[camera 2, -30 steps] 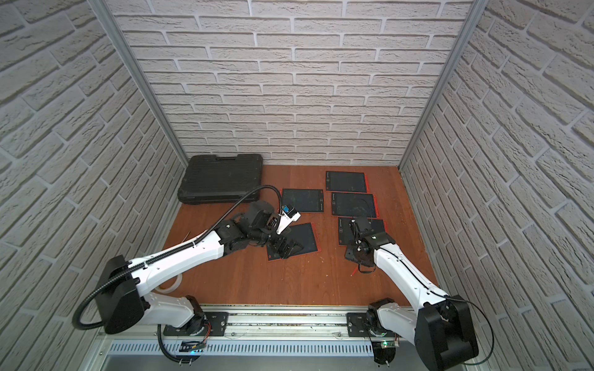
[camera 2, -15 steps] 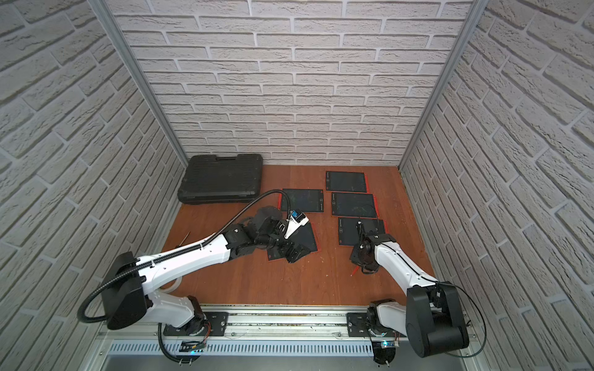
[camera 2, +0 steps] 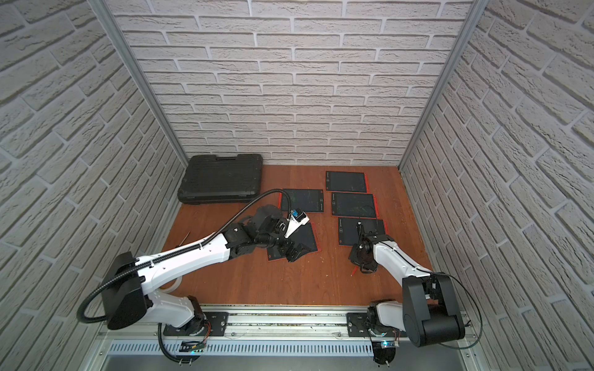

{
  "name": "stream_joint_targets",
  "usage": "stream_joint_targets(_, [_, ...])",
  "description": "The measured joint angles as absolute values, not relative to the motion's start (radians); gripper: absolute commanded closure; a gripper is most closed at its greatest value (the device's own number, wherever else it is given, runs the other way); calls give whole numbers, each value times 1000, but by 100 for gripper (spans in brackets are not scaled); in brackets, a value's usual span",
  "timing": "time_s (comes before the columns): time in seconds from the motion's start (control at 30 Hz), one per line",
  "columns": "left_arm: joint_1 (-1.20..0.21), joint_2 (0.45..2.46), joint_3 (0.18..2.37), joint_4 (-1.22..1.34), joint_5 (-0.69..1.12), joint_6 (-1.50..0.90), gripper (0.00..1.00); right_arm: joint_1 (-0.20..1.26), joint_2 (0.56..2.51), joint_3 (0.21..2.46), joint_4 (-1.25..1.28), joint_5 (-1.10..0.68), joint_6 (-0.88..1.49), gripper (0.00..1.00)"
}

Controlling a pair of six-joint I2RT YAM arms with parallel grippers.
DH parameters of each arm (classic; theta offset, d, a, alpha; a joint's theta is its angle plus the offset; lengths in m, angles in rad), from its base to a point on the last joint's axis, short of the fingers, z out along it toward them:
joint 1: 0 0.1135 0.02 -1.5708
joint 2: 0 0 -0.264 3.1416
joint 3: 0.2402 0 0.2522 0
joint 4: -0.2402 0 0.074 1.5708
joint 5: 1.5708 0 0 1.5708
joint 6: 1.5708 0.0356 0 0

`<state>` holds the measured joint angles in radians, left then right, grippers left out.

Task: Place the stylus back onto the writing tablet
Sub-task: Adjust the stylus at the center of the board.

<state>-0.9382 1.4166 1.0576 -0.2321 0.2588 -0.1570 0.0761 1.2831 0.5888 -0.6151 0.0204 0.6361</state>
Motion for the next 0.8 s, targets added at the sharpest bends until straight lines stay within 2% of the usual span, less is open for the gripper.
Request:
stream_joint_targets(0.23, [-933, 1417, 1059, -232, 252, -153, 2, 161, 1303, 600, -592, 21, 637, 80])
stream_joint_targets(0.57, [-925, 1417, 1059, -234, 252, -149, 2, 414, 1469, 730, -533, 23, 641, 82])
stream_joint_targets(0.8, [-925, 1417, 1059, -236, 252, -149, 2, 509, 1550, 810, -513, 25, 619, 84])
